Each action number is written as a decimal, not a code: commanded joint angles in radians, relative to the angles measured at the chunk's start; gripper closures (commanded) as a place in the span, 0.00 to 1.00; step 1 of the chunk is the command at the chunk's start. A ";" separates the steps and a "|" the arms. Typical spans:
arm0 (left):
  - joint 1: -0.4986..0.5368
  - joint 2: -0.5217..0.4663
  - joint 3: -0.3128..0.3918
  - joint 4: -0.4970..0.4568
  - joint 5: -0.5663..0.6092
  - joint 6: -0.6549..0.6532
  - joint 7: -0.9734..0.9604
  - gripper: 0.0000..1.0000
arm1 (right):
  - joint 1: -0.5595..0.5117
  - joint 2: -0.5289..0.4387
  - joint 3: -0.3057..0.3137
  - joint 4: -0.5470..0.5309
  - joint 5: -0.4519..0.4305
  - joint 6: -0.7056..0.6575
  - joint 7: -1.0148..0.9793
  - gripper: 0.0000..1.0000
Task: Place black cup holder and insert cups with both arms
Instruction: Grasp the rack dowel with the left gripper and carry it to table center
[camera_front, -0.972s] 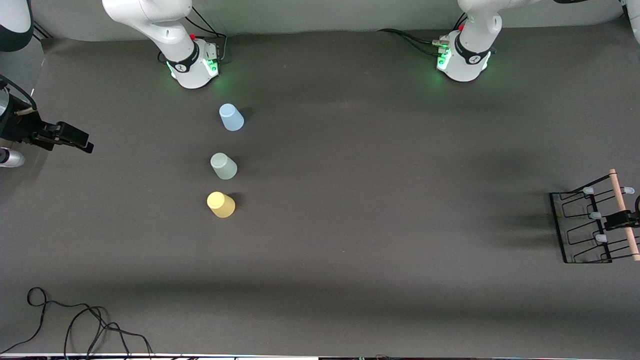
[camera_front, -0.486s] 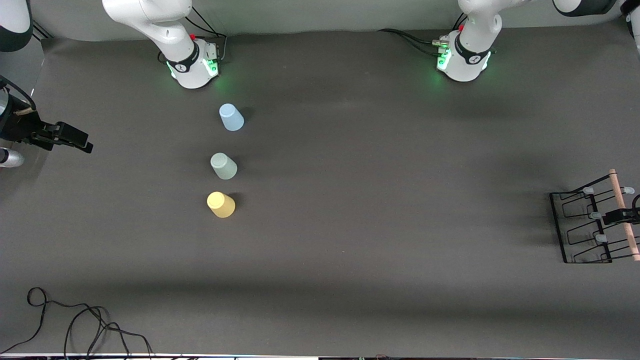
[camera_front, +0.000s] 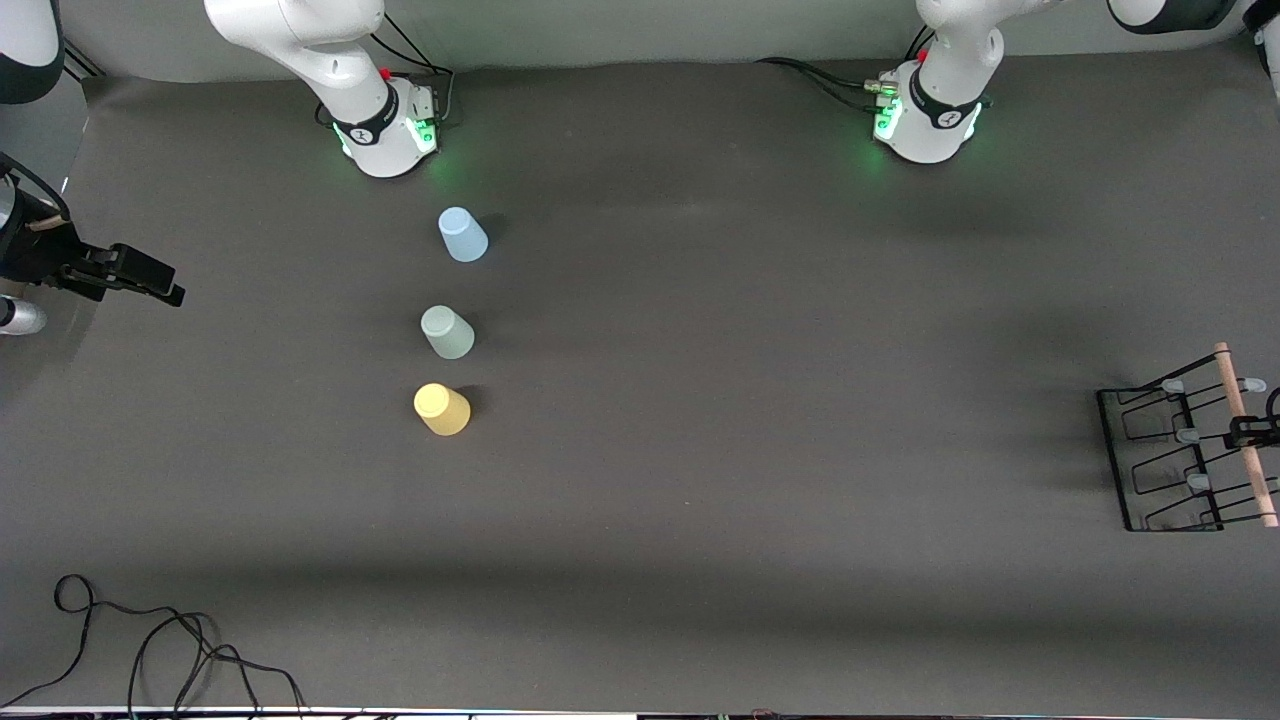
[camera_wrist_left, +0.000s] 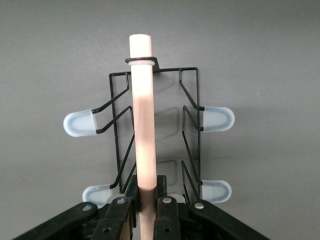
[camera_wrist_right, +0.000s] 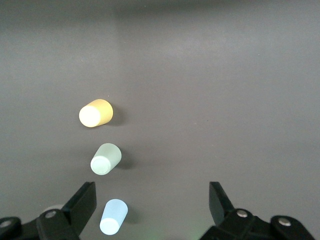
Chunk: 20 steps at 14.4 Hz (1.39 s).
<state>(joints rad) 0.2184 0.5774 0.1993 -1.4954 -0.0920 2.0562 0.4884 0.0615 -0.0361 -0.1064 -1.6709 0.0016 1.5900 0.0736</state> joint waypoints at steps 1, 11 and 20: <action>-0.016 -0.036 0.006 -0.002 0.023 -0.013 -0.017 1.00 | -0.002 0.001 -0.001 0.003 -0.011 0.004 -0.023 0.00; -0.333 -0.212 0.000 0.056 0.060 -0.371 -0.384 1.00 | -0.002 0.001 -0.001 0.003 -0.011 0.004 -0.024 0.00; -0.669 -0.249 -0.044 0.047 -0.080 -0.317 -0.615 1.00 | -0.003 -0.001 -0.003 0.003 -0.011 0.001 -0.024 0.00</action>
<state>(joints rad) -0.3884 0.3361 0.1417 -1.4354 -0.1621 1.7086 -0.0622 0.0612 -0.0361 -0.1098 -1.6710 0.0016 1.5900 0.0728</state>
